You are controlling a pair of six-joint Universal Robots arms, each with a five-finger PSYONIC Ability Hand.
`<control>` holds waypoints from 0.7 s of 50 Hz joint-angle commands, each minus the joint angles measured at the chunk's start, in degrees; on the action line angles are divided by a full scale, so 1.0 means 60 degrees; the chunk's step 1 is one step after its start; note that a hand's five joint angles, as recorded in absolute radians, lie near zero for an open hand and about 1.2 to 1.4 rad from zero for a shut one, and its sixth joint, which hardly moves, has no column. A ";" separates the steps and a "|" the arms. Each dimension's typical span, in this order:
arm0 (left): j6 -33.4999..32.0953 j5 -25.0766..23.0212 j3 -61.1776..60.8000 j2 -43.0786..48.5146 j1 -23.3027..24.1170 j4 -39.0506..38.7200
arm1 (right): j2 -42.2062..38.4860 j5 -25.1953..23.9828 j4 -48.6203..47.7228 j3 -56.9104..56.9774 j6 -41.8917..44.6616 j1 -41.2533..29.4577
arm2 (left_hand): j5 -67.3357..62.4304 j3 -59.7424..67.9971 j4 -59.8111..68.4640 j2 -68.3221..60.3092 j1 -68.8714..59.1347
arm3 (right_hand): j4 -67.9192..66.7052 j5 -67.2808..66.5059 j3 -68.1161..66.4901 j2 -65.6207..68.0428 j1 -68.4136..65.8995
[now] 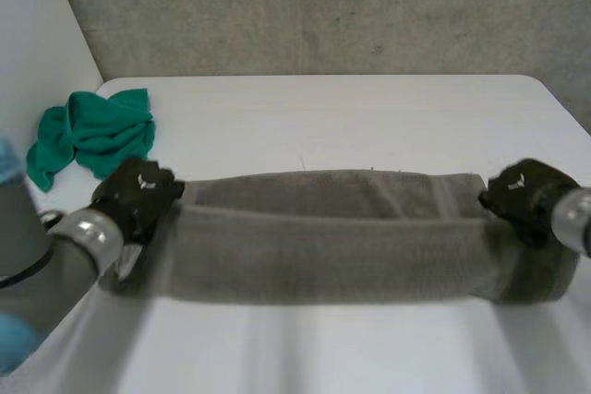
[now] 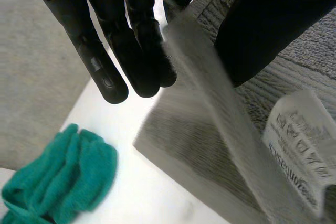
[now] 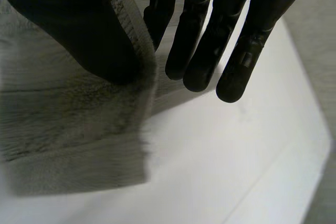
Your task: Fold the laundry.
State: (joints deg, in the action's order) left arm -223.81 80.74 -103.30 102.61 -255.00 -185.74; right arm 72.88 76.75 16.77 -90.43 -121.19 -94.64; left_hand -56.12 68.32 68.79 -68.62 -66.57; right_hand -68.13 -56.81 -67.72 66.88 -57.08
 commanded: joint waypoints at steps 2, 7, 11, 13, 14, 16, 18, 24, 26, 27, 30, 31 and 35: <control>0.0226 0.1410 0.3353 0.3079 0.0620 -0.0932 | -0.2330 0.1138 -0.1857 0.2442 -0.0178 -0.0837 | -0.2313 0.1947 0.1868 -0.1897 -0.2238 | -0.1979 -0.2198 -0.2047 0.2187 -0.3821; 0.0153 0.1572 0.4895 0.4430 0.0723 -0.0976 | -0.3693 0.1299 -0.2560 0.4097 -0.0193 -0.1189 | -0.2313 0.1947 0.1868 -0.1897 -0.2238 | -0.1979 -0.2198 -0.2047 0.2187 -0.3821; 0.0124 0.1631 0.5936 0.5383 0.0796 -0.1166 | -0.4864 0.1299 -0.2970 0.5489 -0.0105 -0.1291 | -0.2313 0.1947 0.1868 -0.1897 -0.2238 | -0.1979 -0.2198 -0.2047 0.2187 -0.3821; 0.0109 0.1617 0.6200 0.5632 0.0884 -0.1284 | -0.5538 0.1401 -0.3117 0.6265 -0.0148 -0.1321 | -0.2313 0.1947 0.1868 -0.1897 -0.2238 | -0.0684 -0.0903 -0.0752 0.0893 -0.2526; 0.0095 0.1616 0.6346 0.5822 0.0971 -0.1473 | -0.5729 0.1431 -0.3103 0.6486 -0.0178 -0.1364 | -0.0346 -0.0020 -0.0099 0.0070 -0.0271 | 0.3769 0.3551 0.3702 -0.3561 0.1928; 0.0080 0.1675 0.6392 0.5911 0.1030 -0.1708 | -0.6037 0.1489 -0.3118 0.6794 -0.0193 -0.1554 | 0.4526 -0.4892 -0.4971 0.4942 0.4601 | 0.9688 0.9469 0.9620 -0.9479 0.7846; 0.0094 0.1922 0.6334 0.5926 0.1074 -0.2073 | -0.5980 0.1548 -0.3132 0.6810 -0.0280 -0.1613 | 0.9354 -0.9720 -0.9799 0.9769 0.9429 | 0.9688 0.9469 0.9620 -0.9479 0.7846; 0.0211 0.2846 0.5660 0.5634 0.1396 -0.2397 | -0.4536 0.1578 -0.2957 0.5498 -0.2280 -0.1585 | 0.9354 -0.9720 -0.9799 0.9769 0.9429 | 0.9688 0.9469 0.9620 -0.9479 0.7846; 0.0226 0.2935 0.5134 0.5298 0.1485 -0.2397 | -0.3786 0.1505 -0.2825 0.4865 -0.2958 -0.1570 | 0.9354 -0.9720 -0.9799 0.9769 0.9429 | 0.9688 0.9469 0.9620 -0.9479 0.7846; 0.0241 0.2935 0.4929 0.5093 0.1499 -0.2397 | -0.3420 0.1461 -0.2723 0.4543 -0.3280 -0.1526 | 0.9354 -0.9720 -0.9799 0.9769 0.9429 | 0.9688 0.9469 0.9620 -0.9479 0.7846; 0.0343 0.2891 0.3992 0.4258 0.1529 -0.2383 | -0.2378 0.1227 -0.2152 0.3341 -0.4307 -0.1117 | 0.9354 -0.9720 -0.9799 0.9769 0.9429 | 0.9688 0.9469 0.9620 -0.9479 0.7846; 0.0387 0.2876 0.3772 0.4082 0.1529 -0.2397 | -0.2246 0.1110 -0.1977 0.3063 -0.4483 -0.0971 | 0.9354 -0.9720 -0.9799 0.9769 0.9429 | 0.9688 0.9469 0.9620 -0.9479 0.7846; 0.0753 0.2818 0.2892 0.3393 0.1602 -0.2456 | -0.1922 0.0247 -0.1375 0.1730 -0.4836 -0.0282 | 0.9354 -0.9720 -0.9799 0.9769 0.9429 | 0.9688 0.9469 0.9620 -0.9479 0.7846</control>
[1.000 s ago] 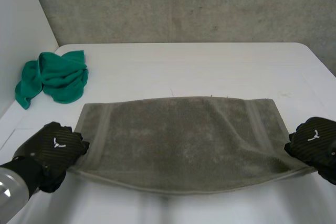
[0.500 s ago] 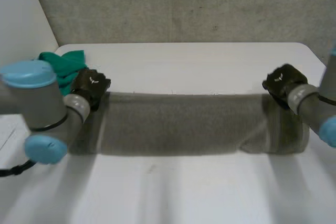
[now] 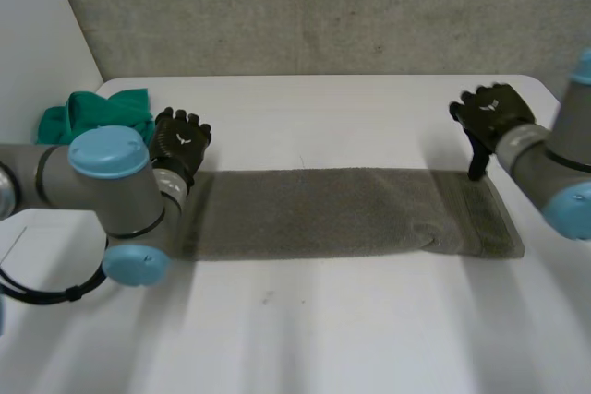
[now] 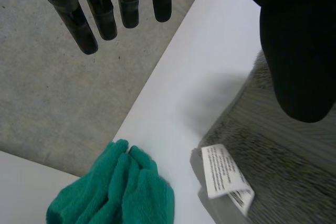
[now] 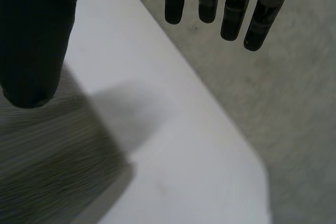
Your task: Fold the laundry.
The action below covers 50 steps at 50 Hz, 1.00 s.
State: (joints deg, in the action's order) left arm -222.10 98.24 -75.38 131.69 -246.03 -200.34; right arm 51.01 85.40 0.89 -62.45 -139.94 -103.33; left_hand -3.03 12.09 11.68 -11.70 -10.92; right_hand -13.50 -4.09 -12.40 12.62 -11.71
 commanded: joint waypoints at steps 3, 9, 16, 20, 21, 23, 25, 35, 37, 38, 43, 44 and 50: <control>0.0893 -0.0186 -0.2230 -0.1850 0.0194 -0.0023 | 0.1986 -0.1782 0.1346 -0.3843 -0.1784 0.1561 | 0.0504 -0.0348 -0.0280 0.0283 0.0153 | 0.0583 0.0681 0.0400 -0.0437 0.0284; 0.1318 -0.0260 -0.2509 -0.2012 0.0209 -0.0023 | 0.2265 -0.2178 0.0352 -0.5192 -0.1828 0.2162 | 0.0504 -0.0348 -0.0280 0.0283 0.0153 | -0.1224 -0.1125 -0.1406 0.1369 -0.1522; 0.1333 -0.0260 -0.2495 -0.1997 0.0194 -0.0038 | 0.2221 -0.2149 -0.0659 -0.5705 -0.1770 0.2265 | 0.0504 -0.0348 -0.0280 0.0283 0.0153 | -0.2851 -0.2752 -0.3033 0.2996 -0.3149; 0.1348 -0.0260 -0.2524 -0.1968 0.0194 -0.0038 | 0.2046 -0.2193 -0.0909 -0.5676 -0.1784 0.2309 | 0.0504 -0.0348 -0.0280 0.0283 0.0153 | -0.3773 -0.3674 -0.3955 0.3919 -0.4071; 0.1348 -0.0260 -0.2524 -0.1939 0.0209 -0.0038 | 0.1958 -0.2193 -0.0953 -0.5676 -0.1755 0.2338 | 0.0504 -0.0348 -0.0280 0.0283 0.0153 | -0.3888 -0.3789 -0.4070 0.4034 -0.4186; 0.1348 -0.0260 -0.2538 -0.1938 0.0209 -0.0038 | 0.1797 -0.2193 -0.0997 -0.5618 -0.1726 0.2367 | 0.0504 -0.0348 -0.0280 0.0283 0.0153 | -0.4446 -0.4348 -0.4629 0.4592 -0.4745; 0.1348 -0.0260 -0.2568 -0.1938 0.0209 -0.0038 | 0.1650 -0.2178 -0.1041 -0.5545 -0.1696 0.2382 | 0.0504 -0.0348 -0.0280 0.0283 0.0153 | -0.7186 -0.7087 -0.7368 0.7331 -0.7484; 0.1348 -0.0245 -0.2670 -0.2026 0.0238 -0.0038 | 0.1679 -0.2295 -0.1144 -0.5456 -0.1667 0.3084 | 0.0504 -0.0348 -0.0280 0.0283 0.0153 | -1.1084 -1.0985 -1.1266 1.1230 -1.1382; 0.1348 -0.0245 -0.2670 -0.2026 0.0238 -0.0038 | 0.1694 -0.2295 -0.1115 -0.5530 -0.1594 0.3187 | 0.0504 -0.0348 -0.0280 0.0283 0.0153 | -1.1084 -1.0985 -1.1266 1.1230 -1.1382; 0.1348 -0.0245 -0.2670 -0.2026 0.0238 -0.0038 | 0.1708 -0.2295 -0.1115 -0.5559 -0.1536 0.3217 | 0.0504 -0.0348 -0.0280 0.0283 0.0153 | -1.1084 -1.0985 -1.1266 1.1230 -1.1382; 0.1348 -0.0245 -0.2699 -0.2026 0.0253 -0.0038 | 0.1723 -0.2310 -0.1071 -0.5705 -0.0950 0.3524 | 0.0504 -0.0348 -0.0280 0.0283 0.0153 | -1.1084 -1.0985 -1.1266 1.1230 -1.1382; 0.1348 -0.0245 -0.2700 -0.2026 0.0253 -0.0038 | 0.1723 -0.2324 -0.1071 -0.5720 -0.0877 0.3612 | 0.0504 -0.0348 -0.0280 0.0283 0.0153 | -1.1084 -1.0985 -1.1266 1.1230 -1.1382; 0.1348 -0.0231 -0.2700 -0.2026 0.0253 -0.0038 | 0.1766 -0.3185 -0.0954 -0.5938 -0.0671 0.4124 | 0.0504 -0.0348 -0.0280 0.0283 0.0153 | -0.6875 -0.6776 -0.7058 0.7021 -0.7174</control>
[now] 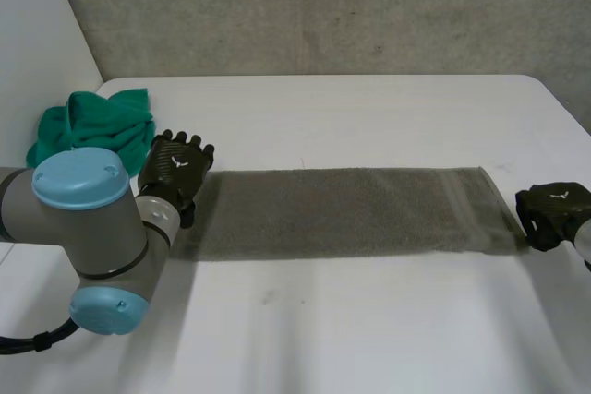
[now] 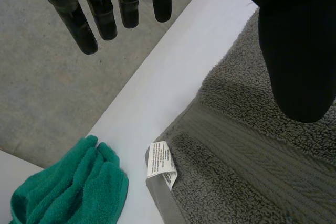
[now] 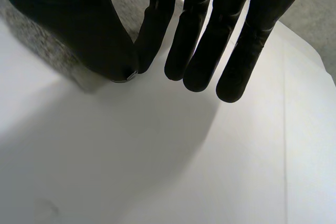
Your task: Fold the laundry.
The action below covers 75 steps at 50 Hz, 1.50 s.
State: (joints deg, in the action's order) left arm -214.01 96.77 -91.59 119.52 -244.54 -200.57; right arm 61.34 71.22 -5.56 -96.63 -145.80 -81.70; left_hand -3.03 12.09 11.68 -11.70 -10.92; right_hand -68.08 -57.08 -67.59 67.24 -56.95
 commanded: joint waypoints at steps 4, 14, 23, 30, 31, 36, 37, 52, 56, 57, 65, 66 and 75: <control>0.0000 0.0014 0.0001 0.0002 0.0005 0.0000 | 0.0322 -0.1658 0.0136 -0.0637 0.0204 0.0798 | 0.0504 -0.0348 -0.0280 0.0283 0.0153 | 0.7309 0.7144 0.7227 -0.7169 0.5455; 0.0000 0.0043 -0.0014 0.0002 0.0019 0.0000 | 0.0982 -0.2202 0.0062 -0.1019 -0.0060 0.0828 | 0.0504 -0.0348 -0.0280 0.0283 0.0153 | 0.7732 0.7566 0.7650 -0.7592 0.5877; 0.0000 0.0043 -0.0028 0.0002 0.0034 0.0000 | 0.0618 -0.2202 0.0004 -0.0800 -0.0074 0.0726 | 0.0504 -0.0348 -0.0280 0.0283 0.0153 | 0.6641 0.6475 0.6558 -0.6500 0.4786; 0.0015 0.0028 -0.0028 0.0016 0.0034 0.0000 | 0.0177 -0.2188 -0.0011 -0.0507 -0.0074 0.0433 | 0.0504 -0.0348 -0.0280 0.0283 0.0153 | 0.5686 0.5520 0.5604 -0.5546 0.3832; 0.0000 0.0028 -0.0028 0.0016 0.0034 0.0000 | 0.0075 -0.2188 -0.0011 -0.0434 -0.0074 0.0389 | 0.0504 -0.0348 -0.0280 0.0283 0.0153 | 0.5435 0.5269 0.5353 -0.5295 0.3581; 0.0014 0.0028 -0.0014 0.0031 0.0019 0.0000 | -0.0087 -0.2188 -0.0025 -0.0287 -0.0089 0.0257 | 0.0504 -0.0348 -0.0280 0.0283 0.0153 | 0.4705 0.4539 0.4623 -0.4565 0.2851; 0.0015 0.0028 -0.0014 0.0031 0.0019 0.0000 | -0.0102 -0.2188 -0.0025 -0.0272 -0.0075 0.0242 | 0.0504 -0.0348 -0.0280 0.0283 0.0153 | 0.4593 0.4427 0.4511 -0.4453 0.2738; 0.0015 0.0028 -0.0014 0.0031 0.0019 -0.0015 | -0.0556 -0.2071 -0.0289 0.0181 -0.0089 0.0008 | 0.0504 -0.0348 -0.0280 0.0283 0.0153 | 0.1820 0.1654 0.1738 -0.1680 -0.0035; 0.0015 0.0028 -0.0028 0.0045 0.0019 0.0000 | -0.0717 -0.2027 -0.0362 0.0343 -0.0074 0.0022 | 0.0504 -0.0348 -0.0280 0.0283 0.0153 | -0.1146 -0.1312 -0.1229 0.1287 -0.3001; 0.0015 0.0028 -0.0028 0.0031 0.0019 0.0000 | -0.0775 -0.2012 -0.0362 0.0401 -0.0074 0.0022 | 0.0504 -0.0348 -0.0280 0.0283 0.0153 | -0.1978 -0.2144 -0.2061 0.2119 -0.3833; 0.0015 0.0028 -0.0072 0.0002 0.0019 -0.0015 | -0.0673 -0.1822 -0.0406 0.0489 0.0116 0.0139 | 0.0504 -0.0348 -0.0280 0.0283 0.0153 | -0.1987 -0.2153 -0.2069 0.2127 -0.3841; 0.0015 0.0014 -0.0072 0.0002 0.0019 -0.0015 | -0.0644 -0.1793 -0.0450 0.0518 0.0159 0.0154 | 0.0504 -0.0348 -0.0280 0.0283 0.0153 | -0.1987 -0.2153 -0.2069 0.2127 -0.3841; 0.0014 0.0043 -0.0087 -0.0115 0.0019 0.0000 | -0.0454 -0.0753 -0.0450 0.1250 0.1227 0.2042 | 0.0504 -0.0348 -0.0280 0.0283 0.0153 | -0.1987 -0.2153 -0.2069 0.2127 -0.3841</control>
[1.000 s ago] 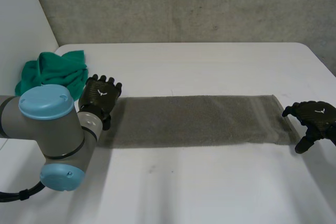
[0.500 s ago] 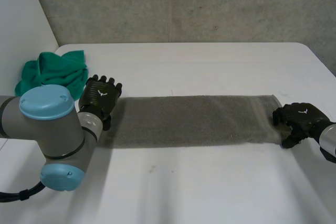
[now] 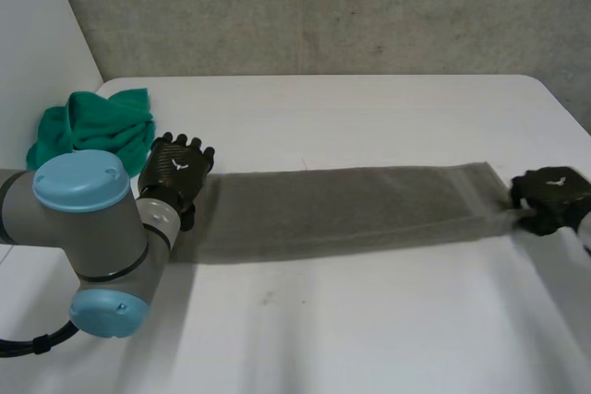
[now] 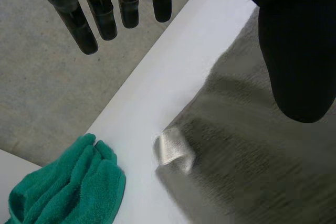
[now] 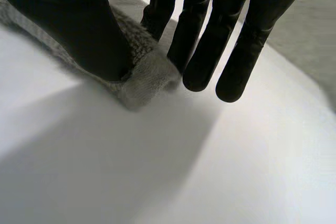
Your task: Fold the laundry.
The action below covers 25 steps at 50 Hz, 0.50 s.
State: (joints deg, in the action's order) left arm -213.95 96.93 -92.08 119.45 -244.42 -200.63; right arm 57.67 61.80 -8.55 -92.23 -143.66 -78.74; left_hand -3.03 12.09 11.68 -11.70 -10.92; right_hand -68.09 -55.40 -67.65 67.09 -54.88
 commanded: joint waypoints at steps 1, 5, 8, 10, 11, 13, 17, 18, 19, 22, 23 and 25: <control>0.0004 0.0016 -0.0005 -0.0118 0.0000 0.0010 | 0.0174 0.0964 0.0048 0.0620 0.1075 0.1682 | 0.0504 -0.0348 -0.0280 0.0283 0.0153 | -0.1985 -0.2433 -0.2058 0.2152 -0.4186; 0.0004 0.0031 -0.0020 -0.0221 0.0000 0.0010 | 0.0218 0.1477 0.0063 0.0914 0.2291 0.1888 | 0.0504 -0.0348 -0.0280 0.0283 0.0153 | -0.1985 -0.2433 -0.2058 0.2152 -0.4186; 0.0004 0.0031 -0.0064 -0.0279 0.0000 0.0010 | 0.0335 0.1507 0.0004 0.0987 0.2674 0.1771 | 0.0504 -0.0348 -0.0280 0.0283 0.0153 | -0.1985 -0.2433 -0.2058 0.2152 -0.4186; 0.0004 0.0031 -0.0064 -0.0323 0.0000 0.0010 | 0.0684 0.1478 0.0004 0.1060 0.2543 0.1321 | 0.0504 -0.0348 -0.0280 0.0283 0.0153 | -0.1985 -0.2433 -0.2058 0.2152 -0.4186; 0.0004 0.0031 -0.0064 -0.0352 0.0000 0.0010 | 0.0832 0.1478 -0.0025 0.1075 0.2469 0.1041 | 0.0504 -0.0348 -0.0280 0.0283 0.0153 | -0.1985 -0.2433 -0.2058 0.2152 -0.4186; 0.0004 0.0031 -0.0064 -0.0367 0.0000 0.0010 | 0.1140 0.1463 -0.0069 0.1105 0.2294 0.0310 | 0.0504 -0.0348 -0.0280 0.0283 0.0153 | -0.1985 -0.2433 -0.2058 0.2152 -0.4186; 0.0004 0.0046 -0.0078 -0.0469 -0.0015 0.0010 | 0.1492 0.1274 -0.0186 0.1207 0.2088 -0.1987 | 0.0504 -0.0348 -0.0280 0.0283 0.0153 | -0.1985 -0.2433 -0.2058 0.2152 -0.4186; 0.0004 0.0046 -0.0078 -0.0499 -0.0015 0.0010 | 0.1507 0.1215 -0.0244 0.1222 0.2088 -0.2400 | 0.0504 -0.0348 -0.0280 0.0283 0.0153 | -0.1985 -0.2433 -0.2058 0.2152 -0.4186; 0.0004 0.0046 -0.0107 -0.0572 -0.0015 0.0010 | 0.1507 0.1171 -0.0317 0.1237 0.2073 -0.2810 | 0.0504 -0.0348 -0.0280 0.0283 0.0153 | -0.1985 -0.2433 -0.2058 0.2152 -0.4186; 0.0019 0.0046 -0.0137 -0.0689 -0.0015 -0.0005 | 0.1507 0.0849 -0.0552 0.1251 0.2088 -0.4363 | 0.0504 -0.0348 -0.0280 0.0283 0.0153 | -0.1985 -0.2433 -0.2058 0.2152 -0.4186; 0.0019 0.0046 -0.0137 -0.0718 -0.0015 -0.0005 | 0.1507 0.0761 -0.0610 0.1251 0.2073 -0.4715 | 0.0504 -0.0348 -0.0280 0.0283 0.0153 | -0.1985 -0.2433 -0.2058 0.2152 -0.4186; 0.0019 0.0046 -0.0166 -0.0792 -0.0029 -0.0005 | 0.1376 0.0439 -0.0684 0.1251 0.2044 -0.5696 | 0.0504 -0.0348 -0.0280 0.0283 0.0153 | -0.1985 -0.2433 -0.2058 0.2152 -0.4186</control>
State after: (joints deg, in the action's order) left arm -213.89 97.20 -92.73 115.96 -244.51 -200.61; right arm 66.77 68.22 -10.83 -84.82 -131.02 -97.65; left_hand -3.03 12.09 11.68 -11.71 -10.92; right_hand -68.12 -56.43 -67.65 67.09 -56.05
